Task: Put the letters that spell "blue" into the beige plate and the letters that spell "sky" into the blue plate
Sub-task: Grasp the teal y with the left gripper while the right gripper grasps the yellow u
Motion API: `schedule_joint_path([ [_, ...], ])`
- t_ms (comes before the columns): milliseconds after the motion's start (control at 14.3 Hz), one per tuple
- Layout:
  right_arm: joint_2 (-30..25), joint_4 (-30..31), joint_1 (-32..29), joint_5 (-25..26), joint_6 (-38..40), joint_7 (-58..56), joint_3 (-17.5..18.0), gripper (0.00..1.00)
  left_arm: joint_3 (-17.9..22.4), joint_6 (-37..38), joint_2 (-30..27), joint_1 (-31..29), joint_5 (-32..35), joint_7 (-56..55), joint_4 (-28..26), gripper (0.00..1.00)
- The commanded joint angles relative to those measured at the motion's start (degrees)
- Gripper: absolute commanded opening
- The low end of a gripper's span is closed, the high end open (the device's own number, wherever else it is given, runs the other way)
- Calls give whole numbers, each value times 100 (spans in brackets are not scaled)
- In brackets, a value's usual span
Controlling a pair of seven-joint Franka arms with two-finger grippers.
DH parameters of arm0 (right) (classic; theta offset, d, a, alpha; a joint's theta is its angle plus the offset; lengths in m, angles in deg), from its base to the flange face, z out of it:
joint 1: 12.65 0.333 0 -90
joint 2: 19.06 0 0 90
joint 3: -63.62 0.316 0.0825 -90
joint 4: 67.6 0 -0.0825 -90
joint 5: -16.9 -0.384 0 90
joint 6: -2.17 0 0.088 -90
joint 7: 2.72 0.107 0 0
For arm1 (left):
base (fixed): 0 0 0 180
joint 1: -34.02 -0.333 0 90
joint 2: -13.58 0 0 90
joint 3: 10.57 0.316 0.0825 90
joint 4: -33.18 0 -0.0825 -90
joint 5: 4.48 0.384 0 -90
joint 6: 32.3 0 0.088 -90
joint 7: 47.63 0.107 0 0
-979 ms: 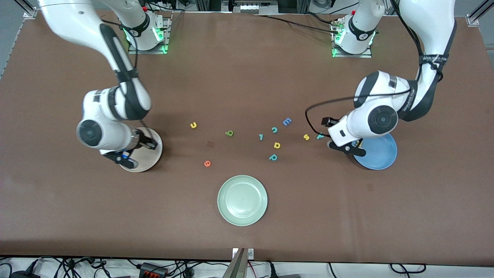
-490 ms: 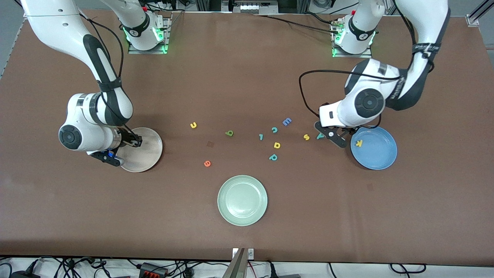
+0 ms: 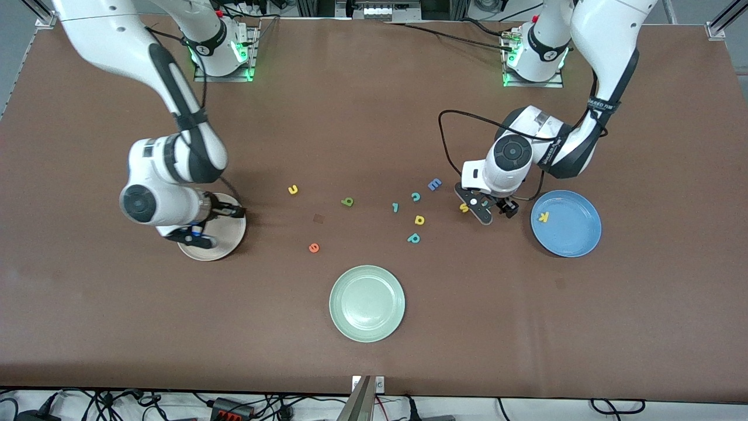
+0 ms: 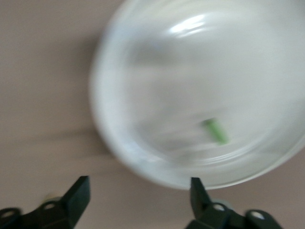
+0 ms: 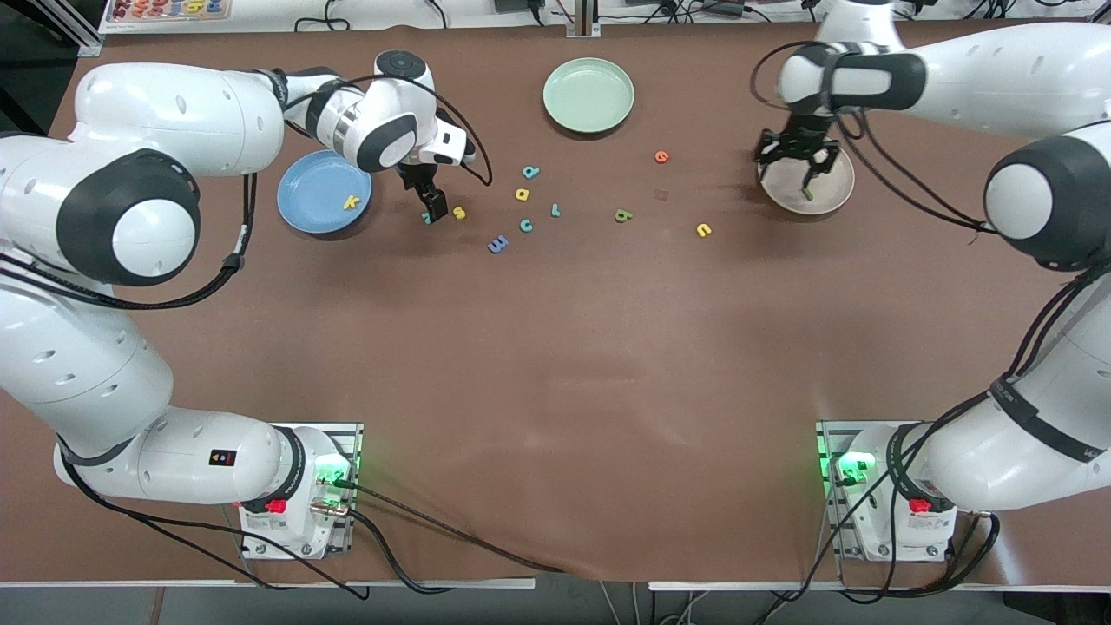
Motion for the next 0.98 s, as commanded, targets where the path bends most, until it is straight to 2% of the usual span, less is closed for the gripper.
schedule_joint_path([
  [0, -92, 39, 720, 6, -27, -44, -31, 100, -16, -191, 162, -59, 149, 119, 27, 100],
  [280, -92, 100, 1161, 24, -264, -501, -13, 100, -16, -551, 434, -173, 562, 127, 27, 99],
  [560, -4, 310, 1513, 15, -641, -520, -13, 100, -16, -621, 408, -226, 571, 136, -61, 55],
  [630, 48, 407, 1522, 15, -800, -519, -13, 100, -16, -621, 408, -217, 571, 136, -61, 48],
  [699, 83, 495, 1513, 24, -967, -580, -13, 100, -16, -621, 408, -217, 571, 136, -61, 44],
  [909, 136, 689, 1513, 33, -1285, -1018, -22, 100, -16, -621, 408, -208, 571, 136, -61, 41],
])
